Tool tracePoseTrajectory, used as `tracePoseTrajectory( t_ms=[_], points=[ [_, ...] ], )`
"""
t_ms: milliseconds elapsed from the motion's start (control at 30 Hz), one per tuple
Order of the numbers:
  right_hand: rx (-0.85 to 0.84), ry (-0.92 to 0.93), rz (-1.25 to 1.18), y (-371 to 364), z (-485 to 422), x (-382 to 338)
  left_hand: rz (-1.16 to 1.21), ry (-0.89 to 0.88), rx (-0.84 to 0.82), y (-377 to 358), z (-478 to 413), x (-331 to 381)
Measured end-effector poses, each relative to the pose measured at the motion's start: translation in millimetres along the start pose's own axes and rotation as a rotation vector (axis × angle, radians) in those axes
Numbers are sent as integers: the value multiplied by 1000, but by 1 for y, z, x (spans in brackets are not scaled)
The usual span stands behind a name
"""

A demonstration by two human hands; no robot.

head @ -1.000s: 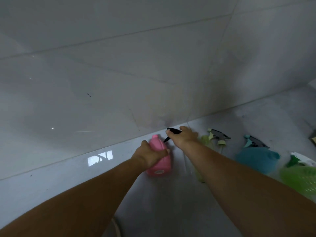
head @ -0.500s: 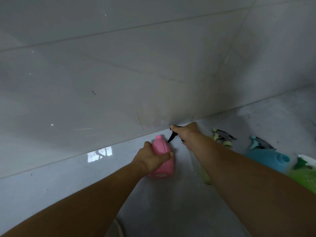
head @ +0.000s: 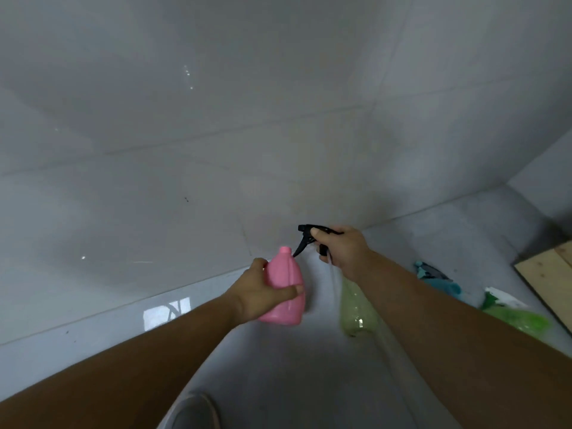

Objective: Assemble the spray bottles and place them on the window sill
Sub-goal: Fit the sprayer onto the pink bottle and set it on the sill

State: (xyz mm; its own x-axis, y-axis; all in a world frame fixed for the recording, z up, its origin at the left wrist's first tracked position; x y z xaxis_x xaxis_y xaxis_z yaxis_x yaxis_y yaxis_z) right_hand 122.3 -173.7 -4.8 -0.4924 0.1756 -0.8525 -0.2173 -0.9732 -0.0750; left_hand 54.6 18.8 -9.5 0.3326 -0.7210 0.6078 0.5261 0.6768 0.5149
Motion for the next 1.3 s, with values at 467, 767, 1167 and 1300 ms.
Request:
tracePoseTrajectory(
  t_ms=[467,767,1167,1300],
  points=[
    [26,304,-322,83,233,-239,-195,-436,52,63,187,183],
    [63,597,-579,130,334,-299,-327,-678,-56,30,251,221],
    [145,720,-668,176,336,-302,-238,-714,-113,3,255,247],
    [56,629,-525,153,325,-283,-166,-704,-128,-1,252,258]
  ],
)
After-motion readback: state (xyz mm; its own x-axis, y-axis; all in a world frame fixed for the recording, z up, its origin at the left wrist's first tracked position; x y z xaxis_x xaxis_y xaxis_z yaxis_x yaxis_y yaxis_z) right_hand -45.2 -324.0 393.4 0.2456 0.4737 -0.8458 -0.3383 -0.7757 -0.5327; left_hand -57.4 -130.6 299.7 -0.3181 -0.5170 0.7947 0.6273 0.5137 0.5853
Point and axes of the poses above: each hand's wrist, its own z-axis away from the middle knuckle, its own y-axis out of the back of the hand, x = y × z, the point moved 10 cm from there along -z, towards the middle knuckle, and after that the axes turned 12 degrees about -z, right-handed, at the moved point
